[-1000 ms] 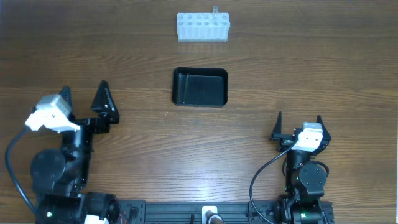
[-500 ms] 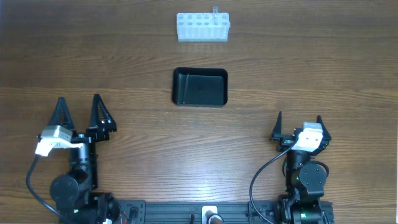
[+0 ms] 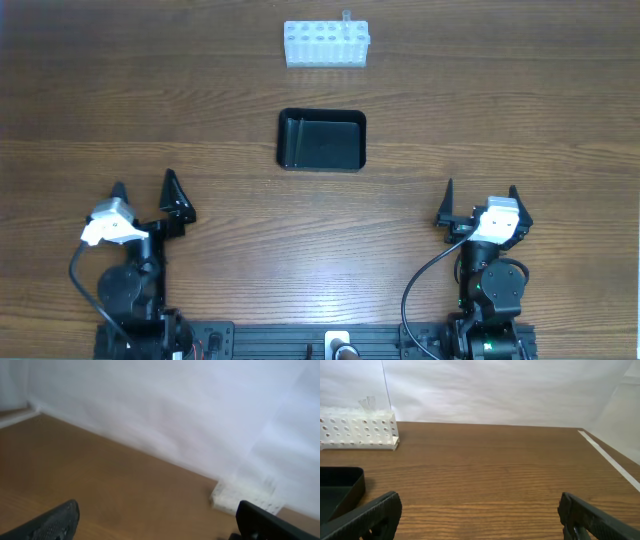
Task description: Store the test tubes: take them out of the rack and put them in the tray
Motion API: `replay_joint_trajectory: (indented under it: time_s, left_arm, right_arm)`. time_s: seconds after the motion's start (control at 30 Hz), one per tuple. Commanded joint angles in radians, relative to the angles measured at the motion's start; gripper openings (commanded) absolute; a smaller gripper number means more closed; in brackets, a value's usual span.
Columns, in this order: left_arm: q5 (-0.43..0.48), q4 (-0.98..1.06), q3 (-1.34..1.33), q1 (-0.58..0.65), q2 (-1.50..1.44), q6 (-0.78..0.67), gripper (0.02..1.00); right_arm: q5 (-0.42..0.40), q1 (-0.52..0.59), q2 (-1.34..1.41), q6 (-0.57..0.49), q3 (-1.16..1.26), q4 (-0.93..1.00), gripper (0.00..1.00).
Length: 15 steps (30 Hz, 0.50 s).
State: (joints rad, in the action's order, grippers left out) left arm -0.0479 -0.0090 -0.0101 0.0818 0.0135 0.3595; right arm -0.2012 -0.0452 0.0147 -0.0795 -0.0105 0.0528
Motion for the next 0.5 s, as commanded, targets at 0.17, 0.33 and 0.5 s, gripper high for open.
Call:
replay_joint_trajectory:
  time_s: [0.17,0.33,0.5]
  left_arm:
    - [0.029,-0.067,0.004,0.005,-0.01,-0.171,0.998]
    - [0.029,-0.064,0.004,-0.037,-0.01,-0.17,0.998]
    - [0.029,-0.064,0.004,-0.07,-0.01,-0.17,0.998]
  right_arm:
    - [-0.002,0.005,-0.009,0.003,0.005,0.004,0.991]
    - [-0.002,0.005,-0.009,0.003,0.005,0.004,0.991]
    - [-0.002,0.005,-0.009,0.003,0.005,0.004,0.993]
